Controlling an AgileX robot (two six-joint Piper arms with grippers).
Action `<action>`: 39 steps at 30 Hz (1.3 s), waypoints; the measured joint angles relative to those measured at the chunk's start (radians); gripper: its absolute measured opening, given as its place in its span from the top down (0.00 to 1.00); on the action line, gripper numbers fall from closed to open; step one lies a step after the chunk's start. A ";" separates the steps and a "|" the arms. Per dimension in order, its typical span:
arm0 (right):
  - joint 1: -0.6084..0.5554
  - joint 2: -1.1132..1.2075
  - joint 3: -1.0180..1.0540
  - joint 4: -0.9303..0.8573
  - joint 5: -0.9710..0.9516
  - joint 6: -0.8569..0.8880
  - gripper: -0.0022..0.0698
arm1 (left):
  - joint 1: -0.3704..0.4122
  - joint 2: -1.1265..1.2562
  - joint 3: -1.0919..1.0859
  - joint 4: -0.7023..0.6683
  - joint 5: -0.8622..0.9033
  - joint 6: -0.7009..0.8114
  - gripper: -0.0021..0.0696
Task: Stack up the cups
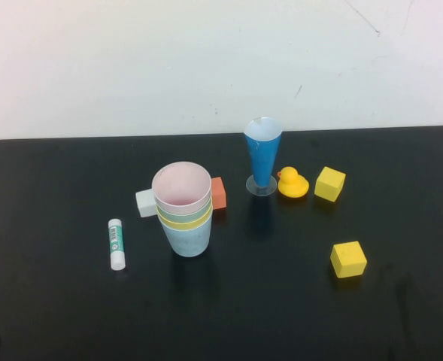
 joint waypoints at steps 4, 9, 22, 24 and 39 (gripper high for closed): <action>0.000 -0.001 0.000 0.000 0.000 0.000 0.97 | 0.000 -0.056 0.002 0.081 0.216 -0.126 0.97; 0.000 -0.003 0.003 -0.002 0.000 0.000 0.97 | 0.010 -0.059 0.002 0.124 0.246 -0.265 0.97; 0.000 -0.003 0.006 -0.002 0.000 0.000 0.97 | 0.010 -0.061 0.002 0.144 0.249 -0.231 0.97; 0.000 -0.003 0.006 -0.002 0.000 0.000 0.97 | 0.010 -0.061 0.002 0.138 0.249 -0.229 0.97; 0.000 -0.003 0.006 -0.002 0.000 0.000 0.97 | 0.010 -0.061 0.002 0.136 0.249 -0.227 0.97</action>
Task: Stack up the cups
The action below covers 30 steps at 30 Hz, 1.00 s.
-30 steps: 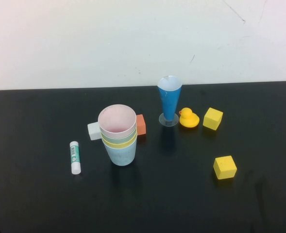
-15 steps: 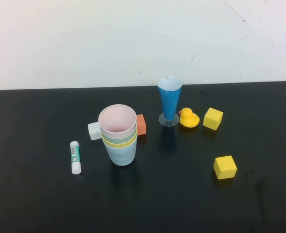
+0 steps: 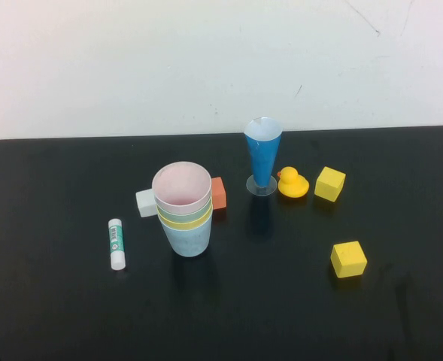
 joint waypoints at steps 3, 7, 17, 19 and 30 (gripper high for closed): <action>0.000 0.000 0.000 0.000 0.000 0.000 0.97 | 0.000 0.000 0.000 0.000 0.000 0.004 0.97; 0.000 -0.006 0.000 0.000 0.000 0.000 0.97 | 0.000 0.000 0.000 0.000 0.000 0.004 0.97; -0.274 -0.196 0.066 0.000 -0.083 -0.013 0.97 | 0.000 0.000 0.000 0.000 0.000 0.004 0.97; -0.363 -0.241 0.127 0.000 -0.158 -0.013 0.97 | 0.000 0.000 0.000 0.000 0.000 0.004 0.97; -0.583 -0.464 0.319 0.002 -0.243 0.060 0.97 | 0.000 0.000 0.000 0.000 0.002 0.004 0.97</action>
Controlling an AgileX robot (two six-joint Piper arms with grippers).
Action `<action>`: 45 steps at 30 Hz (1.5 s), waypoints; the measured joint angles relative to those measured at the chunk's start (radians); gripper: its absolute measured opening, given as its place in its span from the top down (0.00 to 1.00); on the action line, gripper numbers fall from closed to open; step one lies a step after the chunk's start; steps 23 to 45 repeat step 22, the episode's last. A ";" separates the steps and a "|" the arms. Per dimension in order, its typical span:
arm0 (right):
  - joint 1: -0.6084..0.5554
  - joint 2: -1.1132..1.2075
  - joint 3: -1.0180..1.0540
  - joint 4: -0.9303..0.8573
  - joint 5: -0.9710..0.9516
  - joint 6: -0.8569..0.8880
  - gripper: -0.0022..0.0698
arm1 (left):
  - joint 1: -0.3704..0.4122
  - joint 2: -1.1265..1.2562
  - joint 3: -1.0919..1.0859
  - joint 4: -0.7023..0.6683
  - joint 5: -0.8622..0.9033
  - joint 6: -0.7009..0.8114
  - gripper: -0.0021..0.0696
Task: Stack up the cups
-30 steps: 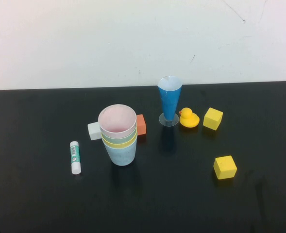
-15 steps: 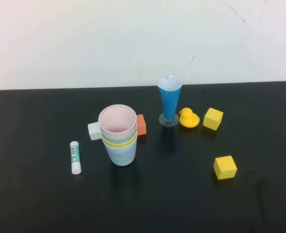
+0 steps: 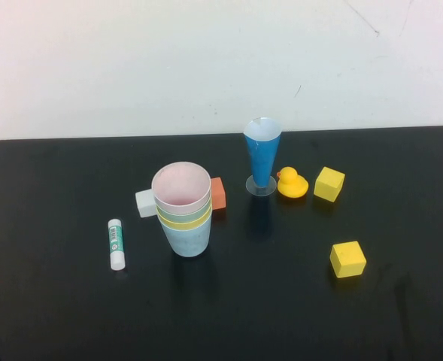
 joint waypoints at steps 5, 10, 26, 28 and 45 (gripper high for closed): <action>-0.006 -0.007 -0.002 0.006 0.100 0.021 0.97 | 0.000 -0.002 0.000 0.000 0.000 -0.004 0.97; -0.006 -0.007 -0.002 0.007 0.103 0.027 0.97 | 0.000 -0.002 0.000 0.000 0.000 -0.004 0.97; -0.006 -0.009 -0.002 0.009 0.106 0.035 0.97 | 0.000 -0.002 0.000 0.000 0.000 -0.004 0.97; -0.006 -0.009 -0.002 0.009 0.106 0.035 0.97 | 0.000 -0.002 0.000 0.000 0.000 -0.004 0.97; -0.006 -0.009 -0.002 0.009 0.106 0.035 0.97 | 0.000 -0.002 0.000 0.000 0.000 -0.004 0.97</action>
